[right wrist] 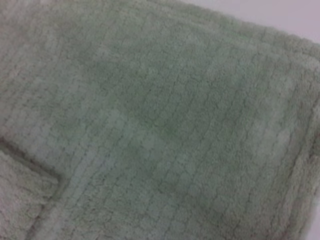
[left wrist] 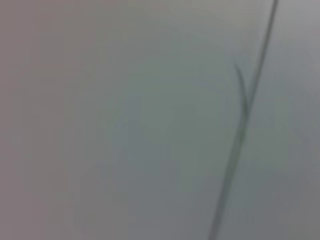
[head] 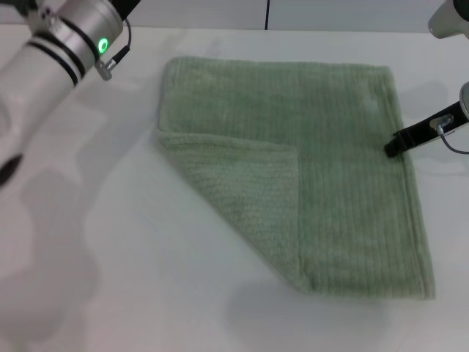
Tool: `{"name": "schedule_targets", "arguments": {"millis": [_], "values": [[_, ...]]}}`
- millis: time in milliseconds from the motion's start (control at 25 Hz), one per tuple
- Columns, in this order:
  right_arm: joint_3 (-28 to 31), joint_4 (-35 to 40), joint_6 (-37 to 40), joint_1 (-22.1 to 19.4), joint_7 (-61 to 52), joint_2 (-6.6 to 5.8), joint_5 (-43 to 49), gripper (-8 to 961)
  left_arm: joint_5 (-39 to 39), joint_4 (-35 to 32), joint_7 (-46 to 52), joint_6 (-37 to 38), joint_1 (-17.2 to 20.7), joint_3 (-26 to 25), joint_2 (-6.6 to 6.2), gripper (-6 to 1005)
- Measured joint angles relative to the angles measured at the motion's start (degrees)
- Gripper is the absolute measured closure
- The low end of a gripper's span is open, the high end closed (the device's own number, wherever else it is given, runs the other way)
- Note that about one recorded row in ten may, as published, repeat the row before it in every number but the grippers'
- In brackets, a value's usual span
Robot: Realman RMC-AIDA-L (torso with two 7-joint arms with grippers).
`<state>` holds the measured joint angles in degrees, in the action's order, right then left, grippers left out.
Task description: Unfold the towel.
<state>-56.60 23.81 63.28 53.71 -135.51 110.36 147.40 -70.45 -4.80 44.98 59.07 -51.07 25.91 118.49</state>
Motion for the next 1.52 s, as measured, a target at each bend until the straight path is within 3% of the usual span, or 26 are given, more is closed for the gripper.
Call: {"name": "schedule_targets", "arguments": {"millis": [200,280,480,600,800,1040,1160,1360,1520], "values": [[0.0,-0.07,-0.05,0.02,0.39,-0.02,0.0,954,-5.68,-14.84,23.44,-4.17,1.5,19.74,-0.21,241],[0.0,-0.09,-0.07,0.05,0.43,-0.05,0.0,954,-6.02,-19.39,28.51,-4.78,2.82,24.83,-0.26,241],[0.0,-0.09,-0.08,0.15,0.47,-0.15,0.0,955,-6.54,-25.22,36.24,-5.0,4.8,31.55,-0.69,241],[0.0,-0.09,-0.09,0.17,0.51,-0.15,0.0,955,-8.71,-28.59,42.2,-4.49,5.62,36.28,-1.63,242],[0.0,-0.09,-0.09,0.17,0.52,-0.28,-0.01,955,-17.16,-33.43,48.88,-3.65,6.32,37.08,-1.37,241],[0.0,-0.08,-0.09,0.17,0.52,-0.41,0.0,955,-20.09,-34.73,50.52,-3.35,6.64,37.16,-1.17,242],[0.0,-0.08,-0.08,0.17,0.52,-0.42,-0.01,954,-28.12,-37.78,55.64,0.37,6.83,37.23,-1.38,242],[0.0,-0.09,-0.08,0.17,0.52,-0.48,-0.01,954,-31.62,-39.67,57.57,2.89,7.05,37.14,-1.43,241],[0.0,-0.08,-0.13,0.17,0.54,-0.5,-0.01,954,-37.94,-42.49,58.49,7.79,7.15,37.68,-0.66,241]]}}
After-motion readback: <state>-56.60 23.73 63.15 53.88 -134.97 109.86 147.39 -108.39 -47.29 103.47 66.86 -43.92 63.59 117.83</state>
